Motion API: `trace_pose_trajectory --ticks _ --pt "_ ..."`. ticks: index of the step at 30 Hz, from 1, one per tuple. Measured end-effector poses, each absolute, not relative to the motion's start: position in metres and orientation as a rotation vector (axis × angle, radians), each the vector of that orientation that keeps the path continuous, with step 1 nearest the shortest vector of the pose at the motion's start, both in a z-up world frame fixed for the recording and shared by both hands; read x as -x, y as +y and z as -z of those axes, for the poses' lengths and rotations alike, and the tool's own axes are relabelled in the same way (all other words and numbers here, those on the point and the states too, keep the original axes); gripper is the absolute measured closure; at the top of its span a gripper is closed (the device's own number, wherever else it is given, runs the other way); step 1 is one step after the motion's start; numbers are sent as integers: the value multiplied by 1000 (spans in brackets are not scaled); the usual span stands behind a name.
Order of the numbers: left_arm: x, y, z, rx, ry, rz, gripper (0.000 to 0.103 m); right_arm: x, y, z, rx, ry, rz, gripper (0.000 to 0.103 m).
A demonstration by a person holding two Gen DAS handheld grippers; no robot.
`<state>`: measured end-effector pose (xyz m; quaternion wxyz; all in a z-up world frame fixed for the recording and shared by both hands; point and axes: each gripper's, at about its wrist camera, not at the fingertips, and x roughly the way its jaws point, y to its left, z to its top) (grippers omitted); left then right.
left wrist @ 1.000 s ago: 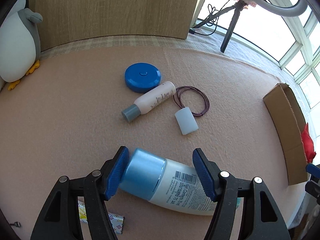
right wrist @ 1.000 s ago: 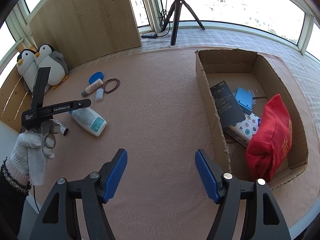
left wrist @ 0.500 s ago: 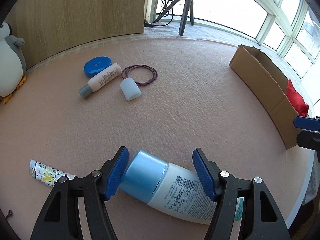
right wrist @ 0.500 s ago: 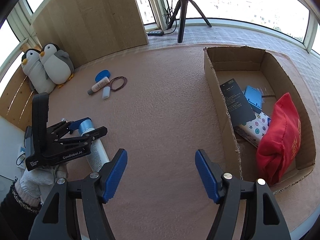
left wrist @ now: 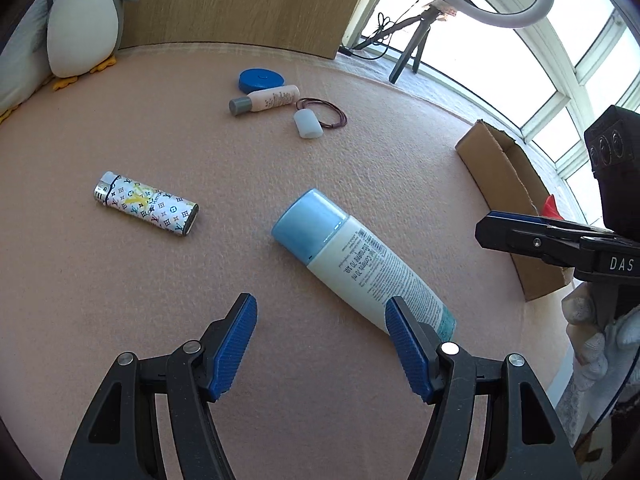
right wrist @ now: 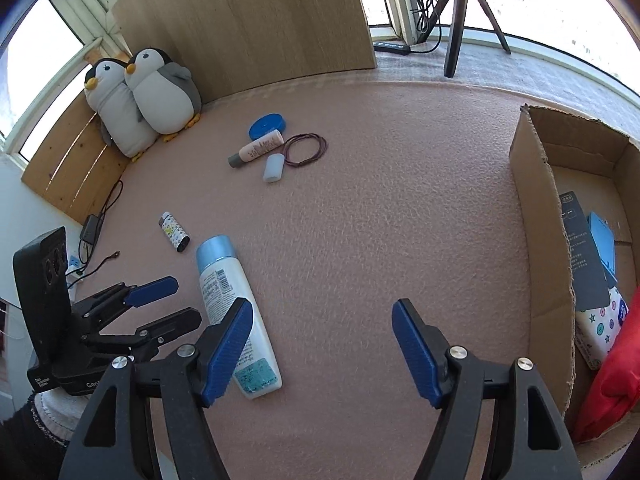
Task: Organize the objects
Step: 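Close the left tool on the lotion bottle and lift it, then grip the lotion bottle with the right tool while the left tool holds it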
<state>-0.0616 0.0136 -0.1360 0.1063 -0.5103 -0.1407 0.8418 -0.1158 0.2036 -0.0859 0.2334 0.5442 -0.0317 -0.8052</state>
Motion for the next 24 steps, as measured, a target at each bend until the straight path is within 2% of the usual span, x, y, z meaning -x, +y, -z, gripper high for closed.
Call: trace_pose_trajectory --ticks 13,19,21,24 --pt "68 30 142 1499 -449 -2405 34 140 145 126 -1626 -159 1900 36" --pt "75 37 143 1494 -452 -2380 35 138 134 133 -1649 -160 1836 51" --pt "76 40 143 1491 -439 -2376 36 136 131 134 -1649 -150 1826 58" --pt "77 43 142 1486 -436 -2358 42 132 127 135 -1654 -114 1819 63"
